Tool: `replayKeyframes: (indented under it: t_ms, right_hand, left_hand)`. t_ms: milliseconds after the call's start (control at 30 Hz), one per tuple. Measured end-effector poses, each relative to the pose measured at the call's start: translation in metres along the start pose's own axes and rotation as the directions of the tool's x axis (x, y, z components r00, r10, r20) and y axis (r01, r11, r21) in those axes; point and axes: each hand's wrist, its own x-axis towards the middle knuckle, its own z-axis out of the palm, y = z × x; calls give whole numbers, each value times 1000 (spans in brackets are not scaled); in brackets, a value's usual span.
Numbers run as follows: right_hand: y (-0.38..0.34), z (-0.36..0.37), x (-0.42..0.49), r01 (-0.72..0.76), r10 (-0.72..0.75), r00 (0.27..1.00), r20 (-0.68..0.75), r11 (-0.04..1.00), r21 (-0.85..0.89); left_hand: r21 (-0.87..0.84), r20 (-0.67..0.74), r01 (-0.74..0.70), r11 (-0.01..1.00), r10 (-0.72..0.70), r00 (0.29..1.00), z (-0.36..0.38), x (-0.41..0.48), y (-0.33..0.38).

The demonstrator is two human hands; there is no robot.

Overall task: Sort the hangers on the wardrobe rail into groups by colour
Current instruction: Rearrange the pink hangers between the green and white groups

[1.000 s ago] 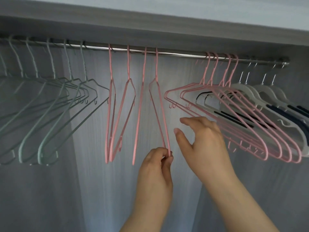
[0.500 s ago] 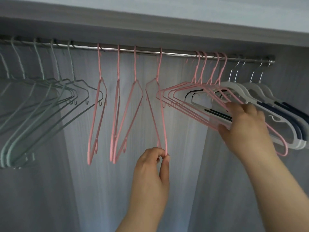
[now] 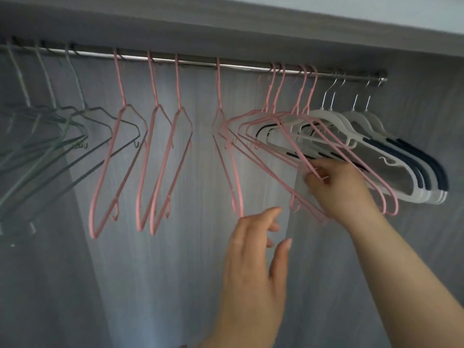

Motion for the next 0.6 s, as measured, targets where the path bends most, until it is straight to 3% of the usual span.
replayKeyframes:
  t_ms: [100, 267, 333, 467, 600]
  right_hand:
    - [-1, -3, -2, -36, 27, 999, 44, 977, 208]
    - [-3, -9, -6, 124, -148, 979, -137, 977, -173]
    - [-7, -10, -5, 147, -166, 982, -85, 969, -196]
    - [-18, -10, -1, 157, -146, 981, 125, 984, -81]
    - [-31, 6, -2, 185, -192, 978, 88, 980, 75]
  left_hand:
    - [-149, 165, 120, 982, -95, 982, 21, 5, 8]
    - [-117, 356, 225, 967, -171, 919, 51, 30, 20]
    - [-70, 336, 232, 970, -196, 921, 59, 36, 19]
    - [-82, 216, 265, 961, -242, 946, 60, 33, 9]
    - [-124, 129, 277, 953, -261, 957, 46, 26, 0]
